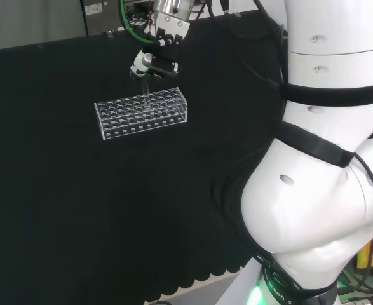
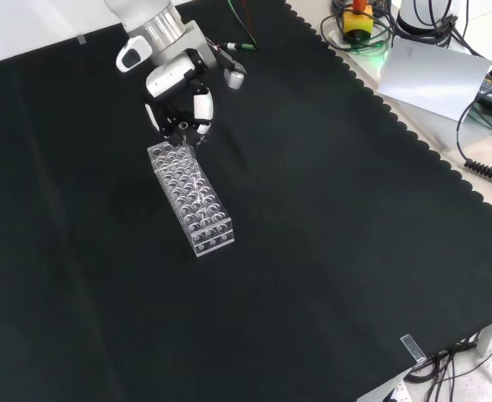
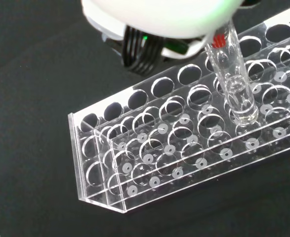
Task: Put the test tube back in the rack.
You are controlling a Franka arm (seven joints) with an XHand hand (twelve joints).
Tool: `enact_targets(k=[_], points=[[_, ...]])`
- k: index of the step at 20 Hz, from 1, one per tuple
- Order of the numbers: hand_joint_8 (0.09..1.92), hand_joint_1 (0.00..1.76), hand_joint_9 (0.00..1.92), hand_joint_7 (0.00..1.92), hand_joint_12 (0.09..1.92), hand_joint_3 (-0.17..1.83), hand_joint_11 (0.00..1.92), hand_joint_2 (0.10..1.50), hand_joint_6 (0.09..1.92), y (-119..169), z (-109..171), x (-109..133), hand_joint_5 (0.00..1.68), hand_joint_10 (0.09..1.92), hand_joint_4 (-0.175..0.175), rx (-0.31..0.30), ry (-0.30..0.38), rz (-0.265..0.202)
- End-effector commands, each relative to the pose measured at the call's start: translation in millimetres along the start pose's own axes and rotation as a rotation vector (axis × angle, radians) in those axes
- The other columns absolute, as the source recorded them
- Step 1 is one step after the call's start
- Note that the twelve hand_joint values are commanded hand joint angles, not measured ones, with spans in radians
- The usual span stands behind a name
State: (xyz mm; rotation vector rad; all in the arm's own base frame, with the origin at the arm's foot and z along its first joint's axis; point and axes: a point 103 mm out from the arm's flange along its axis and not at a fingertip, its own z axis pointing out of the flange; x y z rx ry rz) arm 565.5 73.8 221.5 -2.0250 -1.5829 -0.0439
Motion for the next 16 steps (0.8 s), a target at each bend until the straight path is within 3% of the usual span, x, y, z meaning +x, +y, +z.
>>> enact_targets(k=[1, 16], points=[[0.40, 1.24, 1.68, 1.77, 0.86, 0.62, 1.35, 0.63, 0.36, 1.9, 10.1, -10.4, 1.43, 0.74, -0.175, 0.015, 0.004, 0.001], [0.40, 1.24, 1.68, 1.77, 0.86, 0.62, 1.35, 0.63, 0.36, 9.0, 19.6, -8.9, 1.43, 0.74, -0.175, 0.043, -0.012, 0.011]])
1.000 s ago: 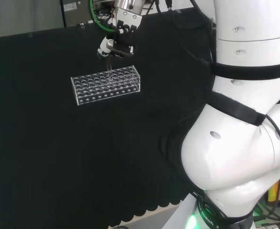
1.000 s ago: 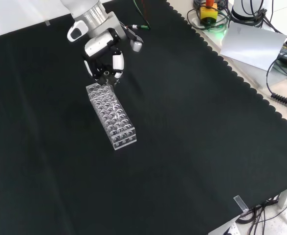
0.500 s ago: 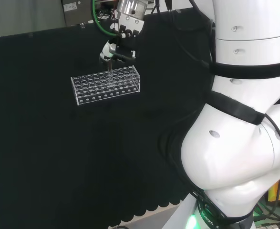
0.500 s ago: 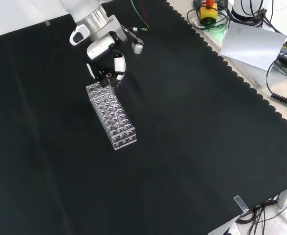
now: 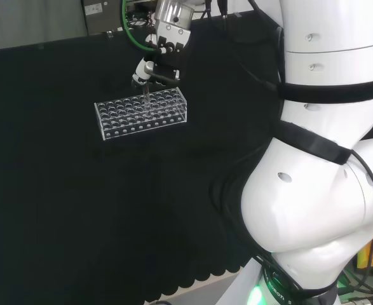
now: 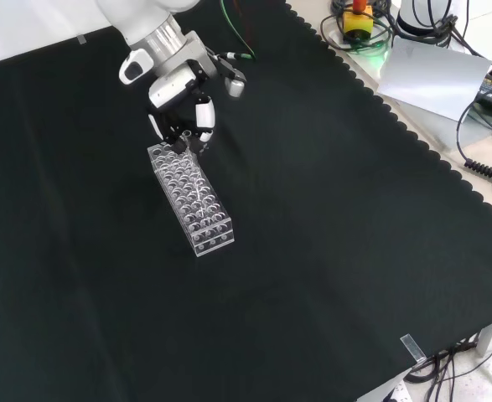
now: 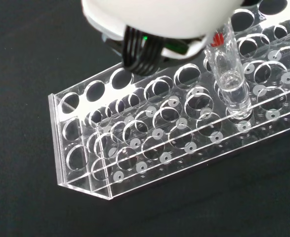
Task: Put the test tube back in the rack.
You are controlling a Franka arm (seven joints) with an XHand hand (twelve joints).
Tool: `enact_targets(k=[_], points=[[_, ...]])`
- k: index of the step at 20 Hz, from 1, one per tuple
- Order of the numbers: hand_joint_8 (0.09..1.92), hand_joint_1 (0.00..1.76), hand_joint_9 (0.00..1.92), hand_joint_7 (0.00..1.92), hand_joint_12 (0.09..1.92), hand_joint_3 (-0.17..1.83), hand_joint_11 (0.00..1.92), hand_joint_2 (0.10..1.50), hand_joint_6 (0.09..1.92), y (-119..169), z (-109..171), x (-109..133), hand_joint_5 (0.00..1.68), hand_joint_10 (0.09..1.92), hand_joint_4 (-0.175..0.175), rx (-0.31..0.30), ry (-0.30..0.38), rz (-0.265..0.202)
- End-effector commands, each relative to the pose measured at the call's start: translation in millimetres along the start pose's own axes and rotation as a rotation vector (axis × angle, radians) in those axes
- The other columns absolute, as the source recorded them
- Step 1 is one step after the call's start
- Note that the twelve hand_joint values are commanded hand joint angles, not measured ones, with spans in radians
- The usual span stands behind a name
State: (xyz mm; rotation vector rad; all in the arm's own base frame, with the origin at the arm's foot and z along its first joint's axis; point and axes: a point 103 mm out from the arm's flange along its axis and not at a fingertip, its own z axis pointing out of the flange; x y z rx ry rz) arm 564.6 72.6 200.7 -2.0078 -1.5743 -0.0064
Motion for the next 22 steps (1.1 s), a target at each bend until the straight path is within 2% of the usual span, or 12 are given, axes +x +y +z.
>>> enact_targets(k=[1, 22], points=[[0.40, 1.24, 1.68, 1.77, 0.86, 0.62, 1.35, 0.63, 0.36, 1.7, 2.8, -0.4, 1.43, 0.74, -0.175, 0.014, -0.001, 0.007], [0.40, 1.24, 1.68, 1.77, 0.86, 0.62, 1.35, 0.63, 0.36, 11.3, 41.3, -8.5, 1.43, 0.74, -0.175, 0.077, 0.001, 0.007]])
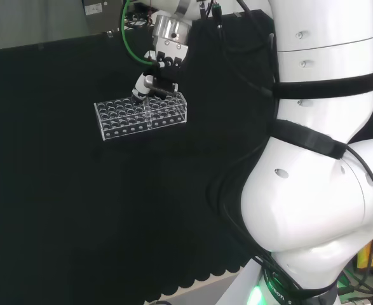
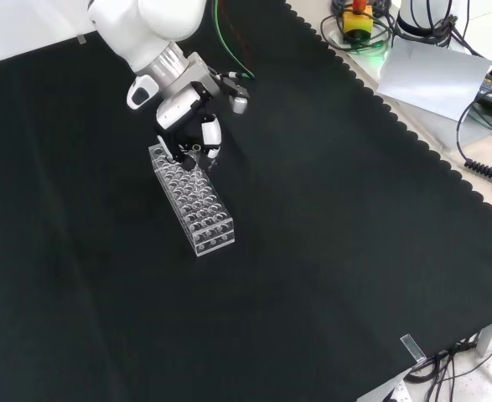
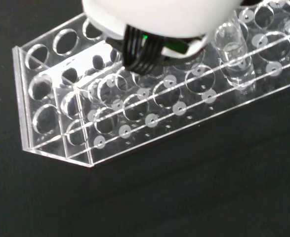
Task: Put the test tube back in the rack.
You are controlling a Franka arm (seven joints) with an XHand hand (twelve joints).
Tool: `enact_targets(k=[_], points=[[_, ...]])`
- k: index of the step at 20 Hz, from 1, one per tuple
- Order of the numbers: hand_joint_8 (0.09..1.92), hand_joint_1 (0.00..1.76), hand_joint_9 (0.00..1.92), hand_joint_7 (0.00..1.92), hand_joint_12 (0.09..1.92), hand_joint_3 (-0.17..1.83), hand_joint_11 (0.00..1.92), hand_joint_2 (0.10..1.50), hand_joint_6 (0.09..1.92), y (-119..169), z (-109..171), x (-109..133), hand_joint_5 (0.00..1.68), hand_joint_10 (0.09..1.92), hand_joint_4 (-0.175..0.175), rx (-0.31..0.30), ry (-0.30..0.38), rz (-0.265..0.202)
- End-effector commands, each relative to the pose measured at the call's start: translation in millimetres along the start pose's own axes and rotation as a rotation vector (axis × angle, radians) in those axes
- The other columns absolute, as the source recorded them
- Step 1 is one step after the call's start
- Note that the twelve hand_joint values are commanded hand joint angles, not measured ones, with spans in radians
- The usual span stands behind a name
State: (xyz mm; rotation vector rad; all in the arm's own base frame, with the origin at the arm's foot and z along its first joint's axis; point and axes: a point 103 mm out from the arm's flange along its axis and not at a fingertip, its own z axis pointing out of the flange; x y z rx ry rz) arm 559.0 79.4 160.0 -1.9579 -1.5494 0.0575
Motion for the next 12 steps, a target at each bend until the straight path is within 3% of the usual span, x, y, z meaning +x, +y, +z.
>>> enact_targets(k=[1, 3, 5, 6, 9, 12], points=[[0.40, 1.24, 1.68, 1.77, 0.86, 0.62, 1.34, 0.63, 0.36, -0.1, 2.3, 0.1, 1.43, 0.74, -0.175, 0.008, 0.033, 0.001], [0.44, 1.30, 1.64, 1.55, 0.93, 0.70, 1.31, 0.59, 0.42, 0.5, 2.0, -1.8, 1.40, 0.77, -0.175, 0.026, 0.068, -0.009], [0.53, 1.31, 1.53, 1.38, 1.10, 0.51, 1.19, 0.71, 0.53, 0.8, 0.7, -2.3, 1.30, 0.76, -0.175, 0.042, 0.090, -0.021], [0.60, 1.27, 1.45, 1.31, 1.20, 0.50, 1.07, 0.70, 0.56, 1.0, -0.3, -2.1, 1.20, 0.75, -0.175, 0.047, 0.100, -0.028], [0.78, 1.22, 1.25, 1.09, 1.35, 0.72, 0.82, 0.54, 0.61, 0.6, -3.6, -0.9, 0.99, 0.75, -0.164, 0.049, 0.110, -0.038], [0.83, 1.21, 1.18, 0.99, 1.37, 0.78, 0.75, 0.50, 0.62, 0.0, -3.7, 1.4, 0.94, 0.75, -0.148, 0.042, 0.108, -0.040]])
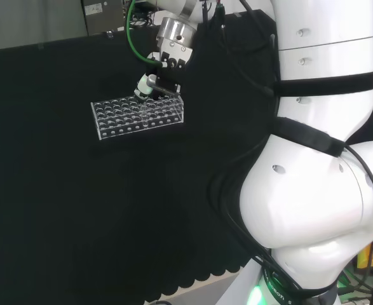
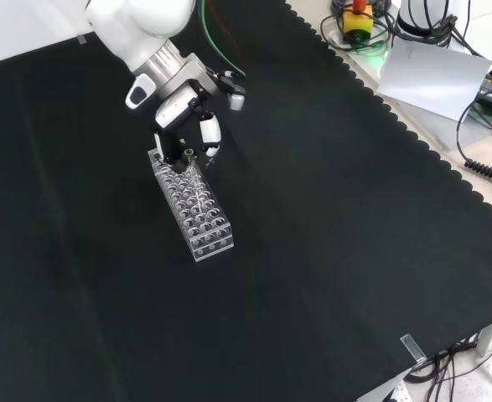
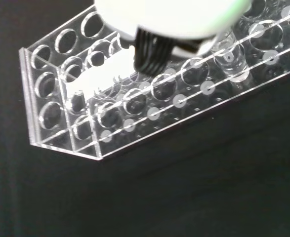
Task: Put the test tube back in the rack.
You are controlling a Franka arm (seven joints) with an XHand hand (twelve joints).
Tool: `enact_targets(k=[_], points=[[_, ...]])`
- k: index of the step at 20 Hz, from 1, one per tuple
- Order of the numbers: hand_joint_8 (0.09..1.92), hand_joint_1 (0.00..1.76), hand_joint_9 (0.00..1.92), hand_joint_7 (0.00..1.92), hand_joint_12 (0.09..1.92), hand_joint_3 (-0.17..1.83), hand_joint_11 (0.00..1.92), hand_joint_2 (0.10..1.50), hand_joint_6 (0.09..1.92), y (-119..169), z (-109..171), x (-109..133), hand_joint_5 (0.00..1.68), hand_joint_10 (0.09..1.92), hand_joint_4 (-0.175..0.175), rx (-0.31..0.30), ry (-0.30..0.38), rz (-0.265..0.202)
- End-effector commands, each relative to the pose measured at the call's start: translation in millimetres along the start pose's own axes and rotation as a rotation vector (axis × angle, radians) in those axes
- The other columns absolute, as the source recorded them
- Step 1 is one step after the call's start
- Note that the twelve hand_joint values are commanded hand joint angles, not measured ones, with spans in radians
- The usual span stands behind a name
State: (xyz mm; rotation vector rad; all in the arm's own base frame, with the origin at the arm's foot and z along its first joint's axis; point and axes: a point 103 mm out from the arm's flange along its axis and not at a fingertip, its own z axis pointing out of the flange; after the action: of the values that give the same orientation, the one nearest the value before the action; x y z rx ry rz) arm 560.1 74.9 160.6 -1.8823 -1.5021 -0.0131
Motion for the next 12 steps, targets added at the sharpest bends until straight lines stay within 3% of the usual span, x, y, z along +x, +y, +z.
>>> enact_targets(k=[1, 12], points=[[0.83, 1.20, 1.16, 0.97, 1.37, 0.79, 0.74, 0.50, 0.63, -1.9, -1.6, 5.0, 0.93, 0.74, -0.143, 0.000, 0.016, -0.016], [0.83, 1.20, 1.10, 0.90, 1.37, 0.79, 0.71, 0.49, 0.62, -32.3, -65.8, 22.6, 0.89, 0.72, -0.105, -0.076, -0.006, -0.046]])
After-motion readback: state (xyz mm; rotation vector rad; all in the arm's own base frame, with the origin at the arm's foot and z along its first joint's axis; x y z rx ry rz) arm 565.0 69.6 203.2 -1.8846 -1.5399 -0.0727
